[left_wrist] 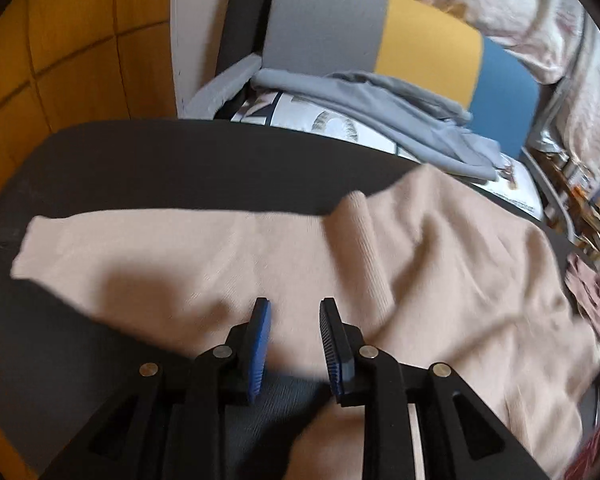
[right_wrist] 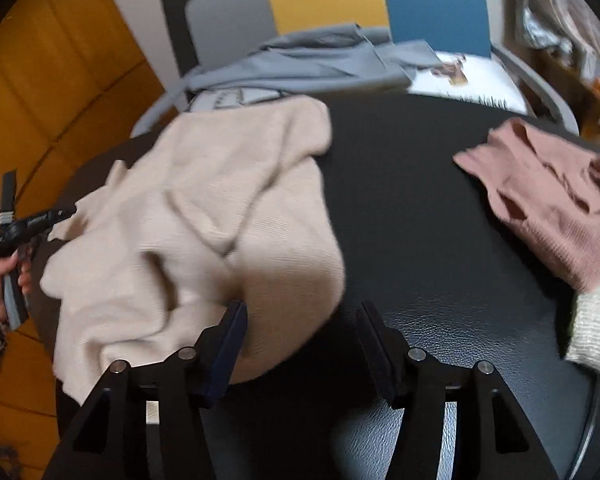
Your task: Fold clothes
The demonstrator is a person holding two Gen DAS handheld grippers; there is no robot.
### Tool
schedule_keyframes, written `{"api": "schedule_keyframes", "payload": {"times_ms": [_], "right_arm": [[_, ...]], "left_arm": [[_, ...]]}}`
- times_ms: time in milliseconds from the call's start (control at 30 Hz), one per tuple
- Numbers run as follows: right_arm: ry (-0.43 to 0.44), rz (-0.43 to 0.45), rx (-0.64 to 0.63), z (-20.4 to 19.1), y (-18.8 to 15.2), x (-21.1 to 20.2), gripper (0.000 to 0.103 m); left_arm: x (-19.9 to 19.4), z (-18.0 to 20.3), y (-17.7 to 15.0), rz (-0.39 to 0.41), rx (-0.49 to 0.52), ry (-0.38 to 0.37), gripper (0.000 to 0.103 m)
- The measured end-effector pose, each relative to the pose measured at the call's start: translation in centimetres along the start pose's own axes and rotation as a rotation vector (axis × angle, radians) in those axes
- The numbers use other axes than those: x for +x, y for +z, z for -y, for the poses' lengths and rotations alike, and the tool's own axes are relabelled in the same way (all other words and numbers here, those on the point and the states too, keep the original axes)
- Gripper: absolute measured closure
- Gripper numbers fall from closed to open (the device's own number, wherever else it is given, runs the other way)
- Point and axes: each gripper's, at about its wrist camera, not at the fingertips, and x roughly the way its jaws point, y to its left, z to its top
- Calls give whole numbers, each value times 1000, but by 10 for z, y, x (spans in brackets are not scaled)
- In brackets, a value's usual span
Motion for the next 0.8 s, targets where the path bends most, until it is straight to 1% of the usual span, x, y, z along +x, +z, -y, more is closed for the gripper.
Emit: {"api": "schedule_keyframes", "payload": {"times_ms": [67,100,167,200,233,267,300,367,433,500,567,667,733,800], "right_arm": [[-46,-7,21,10,3,10,44],[-69,-10,32,15,4,16,44],[-54,-19,36,16,3,24,44],[-42,-29,38,16,2,30,45],[-37,-44,32,14,1,37,48],[-32,-59,26,11,0,44,56],[-59,-49,-3,6,0,48,65],[-71,-45,-64,-5,3,53,86],[-67,-52,-60,-9,6,55,86],[-71,-76,-66,-10,16,53,88],[-92,-55,-89,-11,28,41,88],[-153,-8,-166,-17,49,17,88],[-207,28,-230,-22,64,1,88],[-265,46,-285,-26,75,-7,88]], "left_arm": [[27,6,1,-18,75,89,78],[43,10,3,-37,129,154,78],[57,7,4,-24,163,221,77],[62,5,5,-13,175,251,74],[64,1,6,-10,170,266,74],[65,-5,7,-9,161,278,74],[66,-9,6,-7,172,311,74],[68,-19,5,-4,203,389,74],[59,-21,7,-3,209,407,74],[47,-23,9,-3,211,418,76],[36,-24,11,-4,214,428,76],[7,8,6,62,246,339,76],[-16,42,-3,99,290,218,76],[-29,79,-13,122,312,71,76]]}}
